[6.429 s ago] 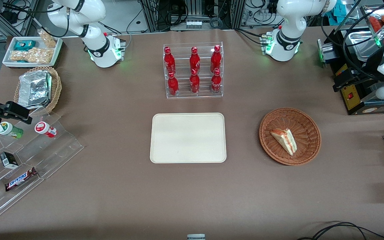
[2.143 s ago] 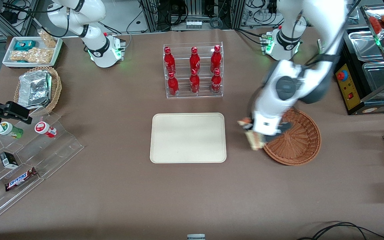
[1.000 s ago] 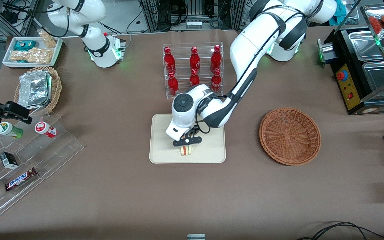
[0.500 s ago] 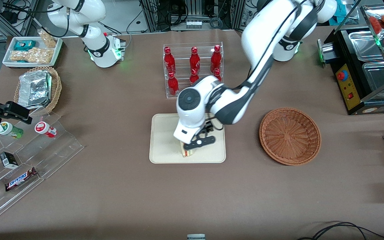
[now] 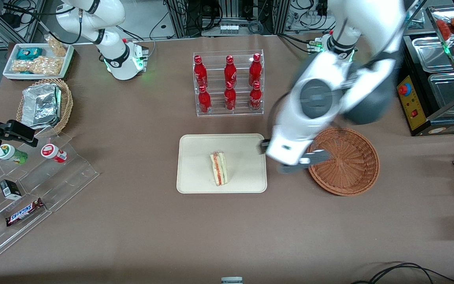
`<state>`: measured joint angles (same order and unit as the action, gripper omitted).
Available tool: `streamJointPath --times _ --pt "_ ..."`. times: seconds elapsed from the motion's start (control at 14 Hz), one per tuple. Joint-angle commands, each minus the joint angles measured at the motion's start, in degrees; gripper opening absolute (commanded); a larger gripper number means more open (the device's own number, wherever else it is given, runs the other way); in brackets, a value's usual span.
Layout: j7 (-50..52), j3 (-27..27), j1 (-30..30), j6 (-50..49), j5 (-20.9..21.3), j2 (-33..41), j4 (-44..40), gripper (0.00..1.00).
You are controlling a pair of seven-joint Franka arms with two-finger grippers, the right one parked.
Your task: Place sandwich from basket to tray
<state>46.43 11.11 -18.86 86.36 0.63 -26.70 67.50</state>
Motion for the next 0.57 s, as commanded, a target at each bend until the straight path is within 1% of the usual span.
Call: streamJointPath --times 0.0,0.14,0.36,0.5 --pt "-9.2 0.3 10.3 -5.5 -1.7 10.9 11.2 1.0" --pt "-17.9 0.1 15.5 -10.1 -0.7 13.0 11.6 1.0" --pt "-20.8 0.1 20.7 -13.0 2.0 14.7 11.7 1.0" --pt "-29.9 0.1 24.0 -14.8 2.2 16.1 11.9 1.0"
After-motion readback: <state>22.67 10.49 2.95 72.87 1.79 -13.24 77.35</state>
